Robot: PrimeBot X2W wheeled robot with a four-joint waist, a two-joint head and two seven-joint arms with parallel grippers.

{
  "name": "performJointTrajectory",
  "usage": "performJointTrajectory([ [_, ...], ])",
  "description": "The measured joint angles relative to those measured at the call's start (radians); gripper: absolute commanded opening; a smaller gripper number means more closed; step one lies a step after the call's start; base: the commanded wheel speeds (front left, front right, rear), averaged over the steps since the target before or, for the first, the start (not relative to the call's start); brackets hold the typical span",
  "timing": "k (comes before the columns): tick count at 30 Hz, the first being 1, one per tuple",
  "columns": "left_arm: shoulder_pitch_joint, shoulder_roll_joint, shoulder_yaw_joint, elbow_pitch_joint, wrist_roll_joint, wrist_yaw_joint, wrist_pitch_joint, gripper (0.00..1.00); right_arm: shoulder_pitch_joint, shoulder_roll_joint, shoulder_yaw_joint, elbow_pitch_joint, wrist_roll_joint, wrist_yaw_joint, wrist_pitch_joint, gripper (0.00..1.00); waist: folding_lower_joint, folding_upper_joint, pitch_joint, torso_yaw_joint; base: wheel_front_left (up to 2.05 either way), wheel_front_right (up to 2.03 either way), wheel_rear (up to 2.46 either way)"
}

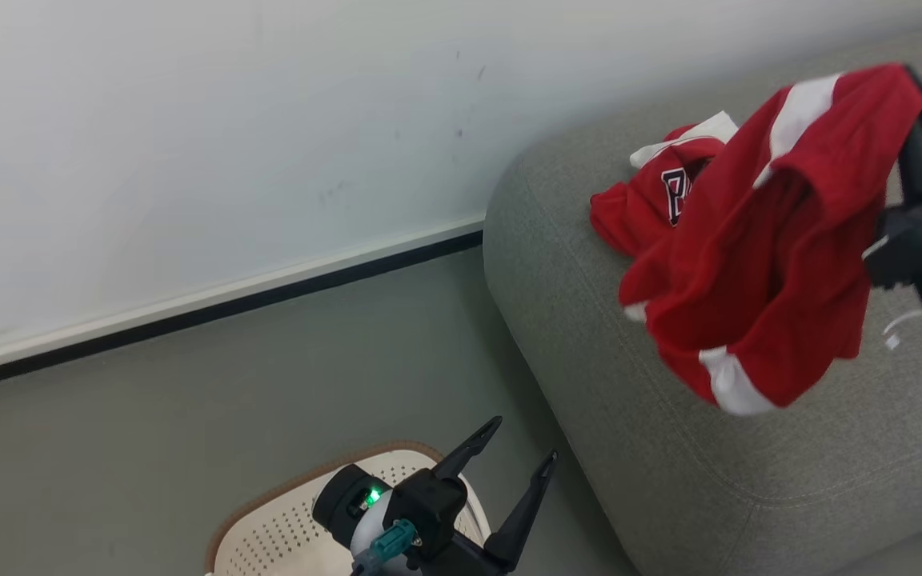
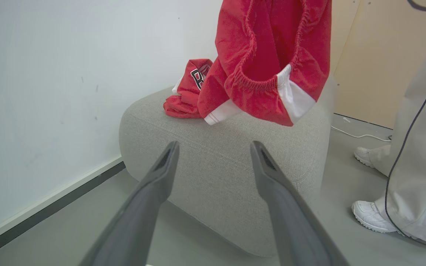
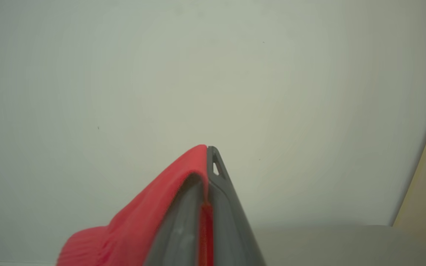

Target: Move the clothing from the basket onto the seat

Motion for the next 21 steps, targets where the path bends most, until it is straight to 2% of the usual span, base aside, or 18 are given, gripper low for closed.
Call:
performJointTrajectory([
  [2,-0.005,0.010,-0.002,-0.008,0.012,0.001,0.000,1.00,-0.068,-0.005,-0.019,0.027,0.002,0.001,0.010,0.00,0.0001,0.0000,0.022,0.006,0.00,0.00,0.00],
  [9,-0.044,0.041,0.004,-0.054,0.033,0.010,0.000,1.00,-0.278,-0.081,-0.085,0.136,-0.002,-0.001,0.044,0.00,0.0001,0.0000,0.104,0.041,0.00,0.00,0.00],
  [17,-0.071,0.089,0.022,-0.113,0.072,0.021,0.002,1.00,-0.428,-0.180,-0.114,0.240,-0.034,-0.010,0.072,0.00,0.0001,0.0000,0.201,0.094,0.00,0.00,0.00],
  [21,-0.094,0.115,0.035,-0.155,0.086,0.027,0.006,1.00,-0.497,-0.221,-0.129,0.290,-0.060,-0.028,0.085,0.00,0.0002,0.0000,0.267,0.124,0.00,0.00,0.00],
])
